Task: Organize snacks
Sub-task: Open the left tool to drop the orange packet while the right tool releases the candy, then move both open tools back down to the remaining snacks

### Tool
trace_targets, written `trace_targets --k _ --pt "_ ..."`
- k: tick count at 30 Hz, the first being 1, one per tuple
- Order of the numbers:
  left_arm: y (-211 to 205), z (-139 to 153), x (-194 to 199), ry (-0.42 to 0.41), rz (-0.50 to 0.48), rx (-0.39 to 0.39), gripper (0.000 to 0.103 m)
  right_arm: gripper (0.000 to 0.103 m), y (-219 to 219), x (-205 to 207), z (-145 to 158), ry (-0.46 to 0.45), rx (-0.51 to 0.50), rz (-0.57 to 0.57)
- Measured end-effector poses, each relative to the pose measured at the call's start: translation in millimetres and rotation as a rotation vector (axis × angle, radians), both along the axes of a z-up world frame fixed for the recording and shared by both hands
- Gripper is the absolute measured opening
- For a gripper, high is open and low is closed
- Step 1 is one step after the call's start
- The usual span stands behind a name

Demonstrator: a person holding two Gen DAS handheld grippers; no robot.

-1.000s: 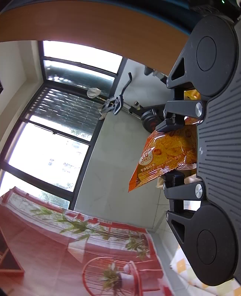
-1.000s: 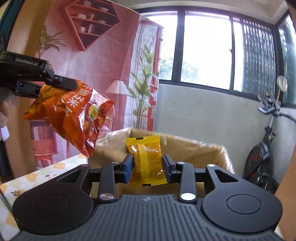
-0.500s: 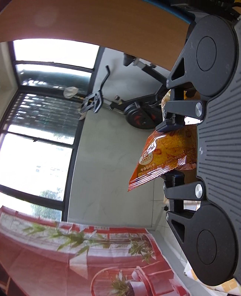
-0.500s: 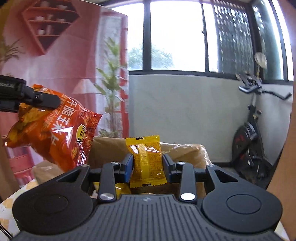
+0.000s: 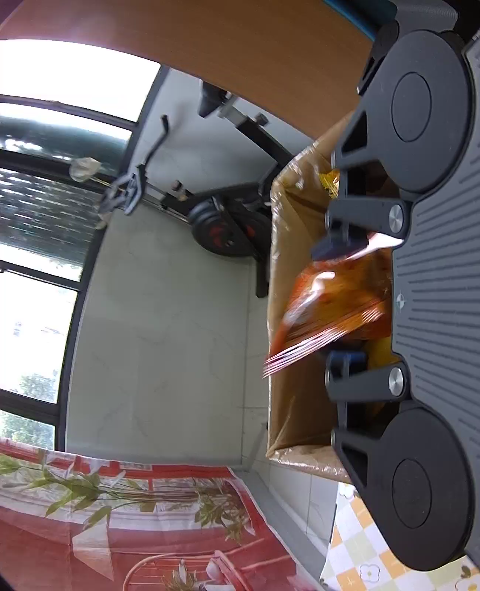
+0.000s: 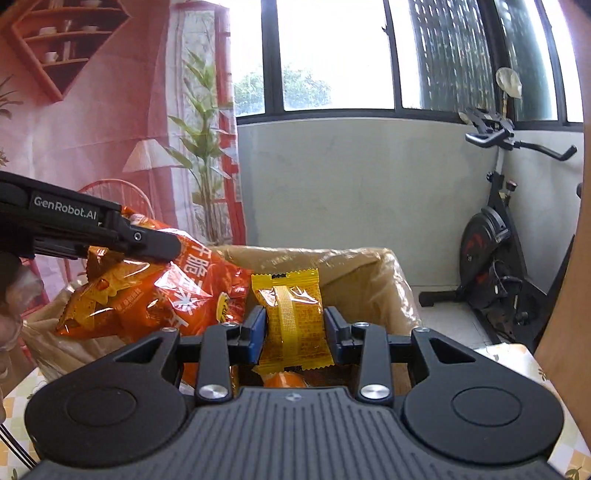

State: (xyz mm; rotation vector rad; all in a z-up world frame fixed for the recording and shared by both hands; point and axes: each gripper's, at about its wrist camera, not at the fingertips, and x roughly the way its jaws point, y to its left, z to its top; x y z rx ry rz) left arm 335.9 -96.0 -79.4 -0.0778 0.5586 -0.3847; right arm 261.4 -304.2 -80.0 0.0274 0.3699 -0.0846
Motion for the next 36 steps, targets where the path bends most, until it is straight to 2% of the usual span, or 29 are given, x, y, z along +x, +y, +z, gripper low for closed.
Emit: trace_targets --k 1,2,4,8,13,17,24,27,30,33,36 --pt "2.4 -0.5 0.3 0.01 0.004 0.005 0.077 0.039 -0.7 1.1 -1.6 0.01 0.0 -0.004" --pt "6.0 0.6 -0.3 0.016 0.012 0.008 0.079 0.04 -1.0 2.0 -3.1 0.02 -0.002 -0.01" --pt "12.8 3.1 -1.9 0.021 0.024 0.01 0.079 0.043 0.6 1.5 -5.6 0.033 -0.011 -0.016" --pt "25.4 8.8 -14.5 0.028 0.054 0.011 0.079 0.056 3.5 -6.6 -2.4 0.028 -0.007 -0.018" --pt "37.5 20.8 -44.6 -0.002 0.061 0.058 0.079 0.057 5.7 -30.9 6.2 0.013 0.077 -0.024" --pt "46.3 37.3 -70.2 -0.052 0.073 0.138 0.079 0.057 18.0 -52.9 10.4 0.002 0.082 -0.025" --pt "79.4 60.5 -111.9 -0.1 0.122 0.19 0.079 0.057 44.1 -80.3 16.9 -0.013 0.08 0.021" --pt "95.6 58.1 -129.0 -0.1 0.139 0.214 0.079 0.057 52.7 -94.3 14.3 -0.026 0.098 0.058" --pt "114.3 51.6 -143.8 -0.07 0.151 0.214 0.079 0.057 64.0 -108.9 6.5 -0.032 0.072 0.081" --pt "121.7 38.4 -155.9 -0.047 0.145 0.239 0.079 0.057 72.1 -120.7 -4.4 -0.032 0.071 0.114" --pt "122.7 20.2 -170.4 -0.061 0.112 0.274 0.079 0.057 79.9 -128.1 -18.9 -0.017 0.072 0.134"
